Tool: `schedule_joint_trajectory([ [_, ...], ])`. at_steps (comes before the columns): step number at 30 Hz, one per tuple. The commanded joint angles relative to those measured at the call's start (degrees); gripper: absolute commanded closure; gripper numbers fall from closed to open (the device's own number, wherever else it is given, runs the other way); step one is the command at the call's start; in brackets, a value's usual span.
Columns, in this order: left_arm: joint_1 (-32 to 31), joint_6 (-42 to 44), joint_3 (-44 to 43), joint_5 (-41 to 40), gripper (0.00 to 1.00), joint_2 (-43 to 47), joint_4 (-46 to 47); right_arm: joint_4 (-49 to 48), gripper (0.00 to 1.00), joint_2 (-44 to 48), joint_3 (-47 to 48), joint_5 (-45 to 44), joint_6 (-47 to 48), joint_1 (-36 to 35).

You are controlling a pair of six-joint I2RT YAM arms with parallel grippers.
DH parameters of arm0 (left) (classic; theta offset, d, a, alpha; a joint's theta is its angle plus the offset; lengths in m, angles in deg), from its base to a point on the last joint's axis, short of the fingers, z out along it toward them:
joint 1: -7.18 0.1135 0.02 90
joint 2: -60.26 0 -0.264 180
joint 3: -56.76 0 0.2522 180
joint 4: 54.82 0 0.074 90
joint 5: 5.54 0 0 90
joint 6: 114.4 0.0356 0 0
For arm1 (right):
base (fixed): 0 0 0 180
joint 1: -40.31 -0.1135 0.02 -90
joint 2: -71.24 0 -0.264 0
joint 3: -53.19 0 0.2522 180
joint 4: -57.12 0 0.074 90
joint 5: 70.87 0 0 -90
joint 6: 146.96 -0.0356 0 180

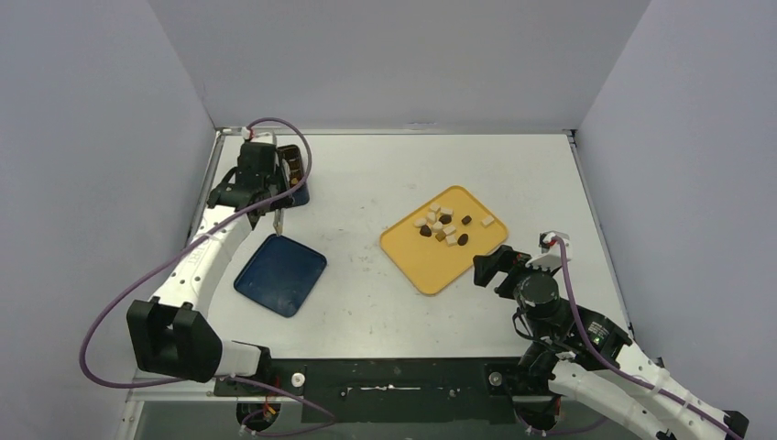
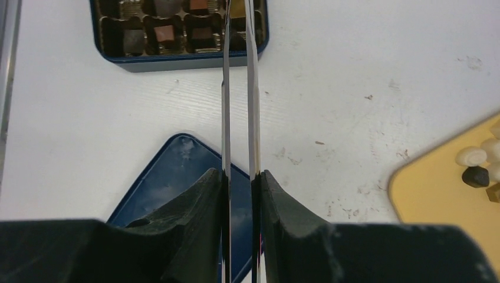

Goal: Pack the chocolate
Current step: Place the fake chocolate in the packing box.

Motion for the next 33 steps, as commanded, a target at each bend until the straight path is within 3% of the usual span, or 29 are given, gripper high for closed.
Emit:
schedule_joint_trajectory([
  [1,5.81,0.41,0.29,1.38,0.75,-0.63,2.44,-1.22,0.00,0.11,0.05,-0.42,0.46,-0.60],
  [5,14.00,0.09,-0.24,5.93,0.75,-4.03,5.12,-1.09,0.00,-0.38,0.19,-0.39,0.30,-0.69],
  [9,17.35,-0.71,-0.71,6.57,0.75,-7.64,7.65,-1.24,0.00,-0.11,-0.06,-0.18,0.26,-0.79],
  [33,21.56,1.43,-0.44,8.60,0.74,-14.04,11.72,-1.05,0.00,1.40,-0.04,-0.54,0.06,-1.23],
])
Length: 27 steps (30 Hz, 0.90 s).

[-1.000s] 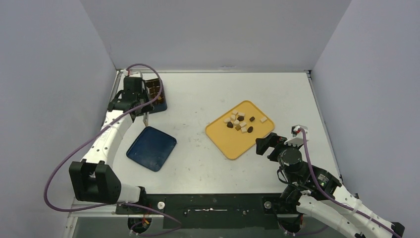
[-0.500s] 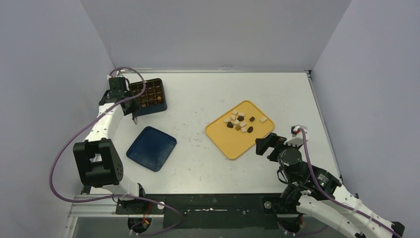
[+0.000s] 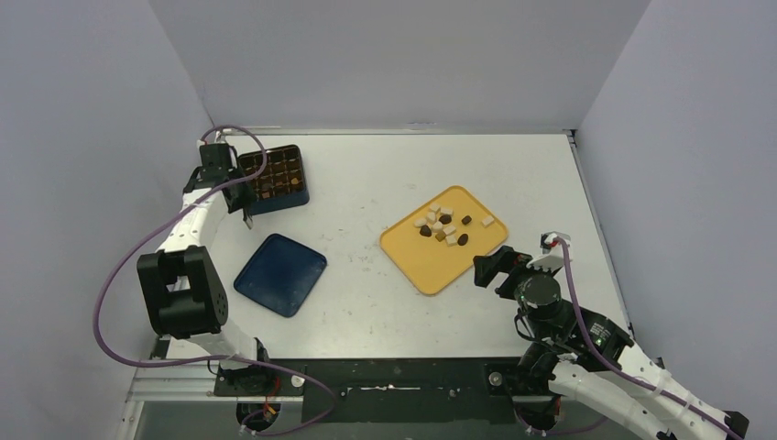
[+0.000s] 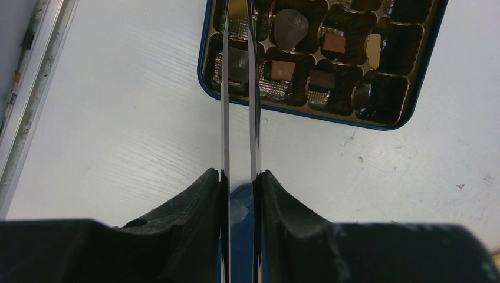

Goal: Pack the chocolate
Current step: Place the fake chocolate in the packing box, then pick up the fake chocolate from the plate.

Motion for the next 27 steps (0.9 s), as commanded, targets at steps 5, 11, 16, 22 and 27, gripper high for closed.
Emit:
schedule_joint_trajectory([
  [5,0.49,1.09,-0.89,1.63,0.70,-0.31,2.62,-0.87,0.00,0.90,0.04,-0.72,-0.07,-0.95],
  [11,0.49,1.19,-1.24,1.81,0.64,-0.01,2.06,-0.91,0.00,1.14,0.00,-1.02,-0.03,-1.13],
  [16,0.49,0.89,-1.46,1.92,0.63,1.67,1.54,-0.92,0.00,0.90,-0.08,-1.11,-0.08,-1.28],
  [22,-0.12,0.48,-0.39,6.39,0.63,5.44,1.73,-0.91,0.00,0.57,-0.04,-1.27,-0.08,-1.42],
  [27,-1.68,0.72,0.53,8.90,0.63,9.15,0.11,-0.83,0.00,-0.01,0.26,-1.43,0.10,-1.50],
])
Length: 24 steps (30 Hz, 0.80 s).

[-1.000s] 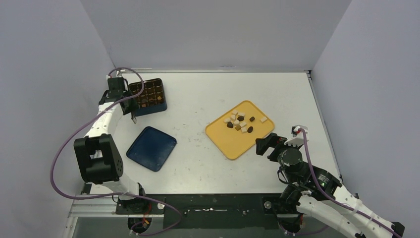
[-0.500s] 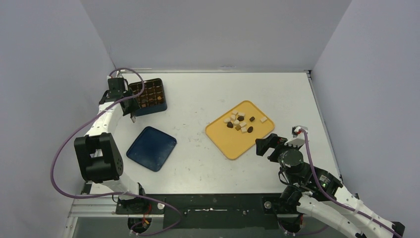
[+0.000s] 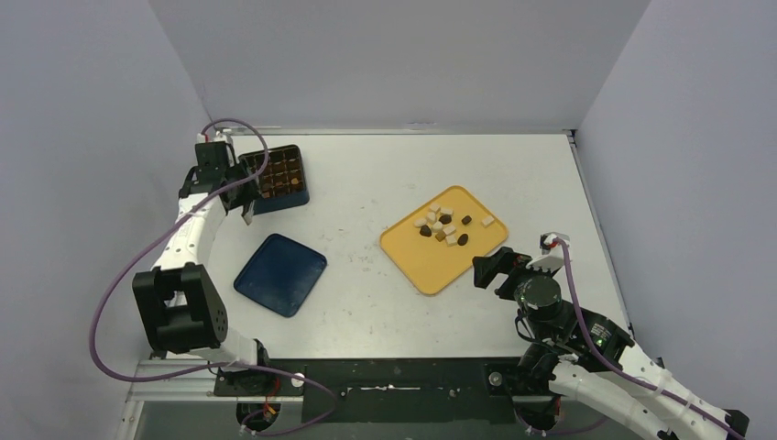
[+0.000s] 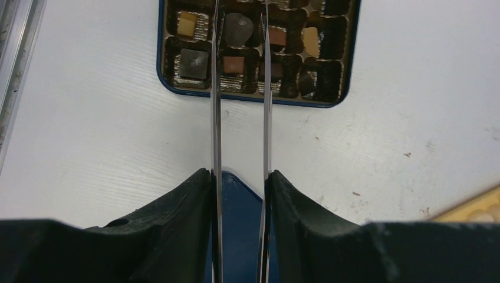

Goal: Pack the chocolate
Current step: Pick up the fake chocolate from the plate.

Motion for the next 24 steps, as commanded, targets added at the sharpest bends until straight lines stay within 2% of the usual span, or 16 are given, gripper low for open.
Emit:
schedule_joint_trajectory([
  [1,-1.52,0.26,0.61,3.42,0.63,5.99,0.32,-0.77,0.00,-0.64,0.28,-1.34,0.09,-0.63],
  [6,-4.81,0.25,3.78,6.06,0.63,11.19,-0.39,-0.52,0.00,-1.47,0.20,-1.30,-0.38,-0.78],
  [8,-8.03,0.41,5.02,6.18,0.63,13.00,-0.99,-0.34,0.00,-1.70,0.31,-1.16,-0.51,-0.73],
  [14,-23.19,-0.97,9.47,2.81,0.63,18.35,-0.24,0.10,0.00,-1.73,0.37,-1.74,-0.93,-0.88],
  [17,-31.42,-2.17,10.28,-1.60,0.63,19.86,0.23,0.25,0.00,-1.56,0.39,-1.98,-1.11,-0.94],
  [24,-49.01,-3.10,9.48,-10.83,0.63,17.62,3.70,0.81,0.00,-1.35,0.48,-2.68,-1.70,-1.13],
])
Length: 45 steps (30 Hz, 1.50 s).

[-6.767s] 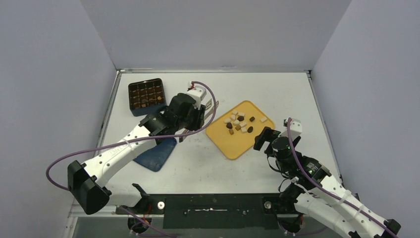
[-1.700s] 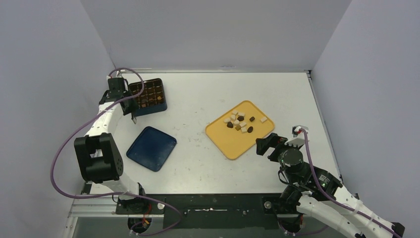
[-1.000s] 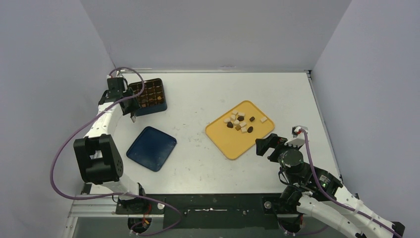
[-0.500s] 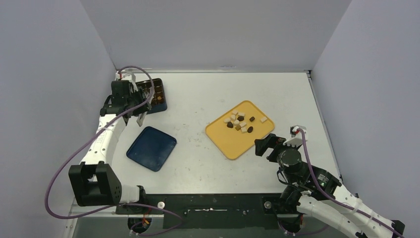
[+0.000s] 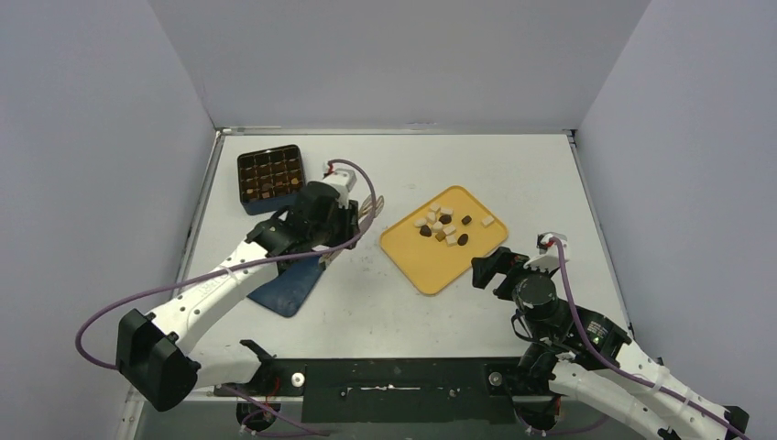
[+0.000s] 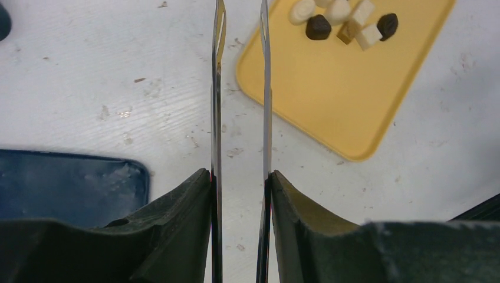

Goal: Pack the chocolate
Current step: Pick up the fake chocolate from the plate.

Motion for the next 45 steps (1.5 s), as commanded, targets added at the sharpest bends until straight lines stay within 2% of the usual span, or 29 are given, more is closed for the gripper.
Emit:
schedule_joint_trajectory([
  [1,-9.05,-0.43,-1.51,-7.96,0.63,-1.33,5.43,0.22,0.00,0.08,0.53,-2.19,-1.12,-0.69],
  [6,-15.46,1.41,-3.92,-8.29,0.63,-7.42,6.84,1.53,0.00,0.90,1.07,-4.16,-2.37,-0.79],
  [11,-17.69,2.91,-4.06,-7.88,0.63,-11.72,10.46,2.88,0.00,1.97,1.32,-5.80,-4.01,-0.80],
  [14,-17.79,3.77,-3.00,-6.90,0.63,-13.48,14.09,3.47,0.00,2.17,1.44,-6.92,-4.58,-0.80],
  [22,-17.86,6.18,-5.51,-7.69,0.63,-20.30,14.41,5.54,0.00,1.73,1.38,-8.89,-7.86,-0.83],
  [36,-17.86,6.80,-6.15,-8.12,0.60,-25.91,19.49,7.52,0.00,0.97,2.33,-9.44,-9.96,-0.80],
  [45,-17.91,7.68,-9.03,-8.58,0.59,-29.02,19.59,8.87,0.00,1.85,3.73,-10.56,-10.59,-0.81],
])
